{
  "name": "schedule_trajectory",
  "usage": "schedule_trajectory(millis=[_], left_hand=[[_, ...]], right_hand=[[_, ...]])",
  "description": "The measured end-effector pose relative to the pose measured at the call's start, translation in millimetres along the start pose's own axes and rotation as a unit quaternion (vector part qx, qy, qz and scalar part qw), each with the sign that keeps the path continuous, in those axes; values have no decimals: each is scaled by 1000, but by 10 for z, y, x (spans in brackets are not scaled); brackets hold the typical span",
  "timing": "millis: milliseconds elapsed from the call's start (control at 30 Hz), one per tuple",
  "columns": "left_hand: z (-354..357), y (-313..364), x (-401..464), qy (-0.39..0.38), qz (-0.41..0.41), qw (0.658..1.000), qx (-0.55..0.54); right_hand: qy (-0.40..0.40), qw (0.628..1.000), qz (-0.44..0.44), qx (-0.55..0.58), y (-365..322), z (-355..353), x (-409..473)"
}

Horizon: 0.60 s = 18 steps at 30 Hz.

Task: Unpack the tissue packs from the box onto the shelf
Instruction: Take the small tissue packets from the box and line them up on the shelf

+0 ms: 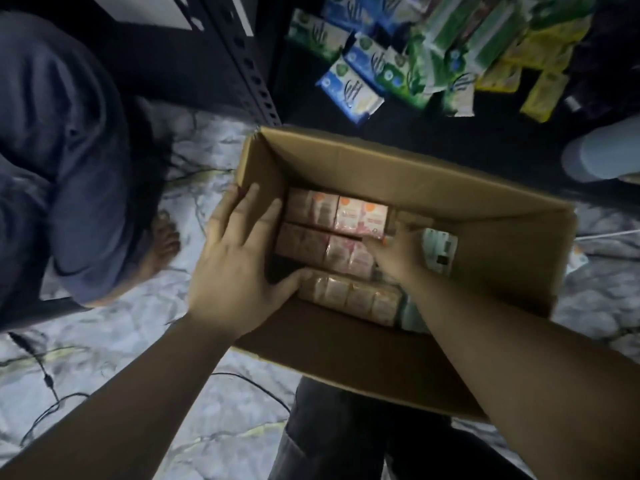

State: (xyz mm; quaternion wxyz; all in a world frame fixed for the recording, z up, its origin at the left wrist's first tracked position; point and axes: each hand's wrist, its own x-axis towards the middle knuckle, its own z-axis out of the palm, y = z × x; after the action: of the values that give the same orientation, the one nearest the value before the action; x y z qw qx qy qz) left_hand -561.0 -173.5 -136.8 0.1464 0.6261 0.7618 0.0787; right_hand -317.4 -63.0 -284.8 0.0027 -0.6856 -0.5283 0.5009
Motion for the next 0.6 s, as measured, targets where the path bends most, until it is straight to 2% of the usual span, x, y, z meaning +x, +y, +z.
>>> schedule_trajectory(millis=[200,333,600], left_hand=[[14,25,9,17,4,1000,-2],[-12,37,17,13,9,1000,-13],[-53,114,0,-15,-19,1000,6]], right_hand=[[29,989,65,128,-44,350,385],[54,981,80,170,-129,340,370],[103,985,3,137,-517,-202,-563]])
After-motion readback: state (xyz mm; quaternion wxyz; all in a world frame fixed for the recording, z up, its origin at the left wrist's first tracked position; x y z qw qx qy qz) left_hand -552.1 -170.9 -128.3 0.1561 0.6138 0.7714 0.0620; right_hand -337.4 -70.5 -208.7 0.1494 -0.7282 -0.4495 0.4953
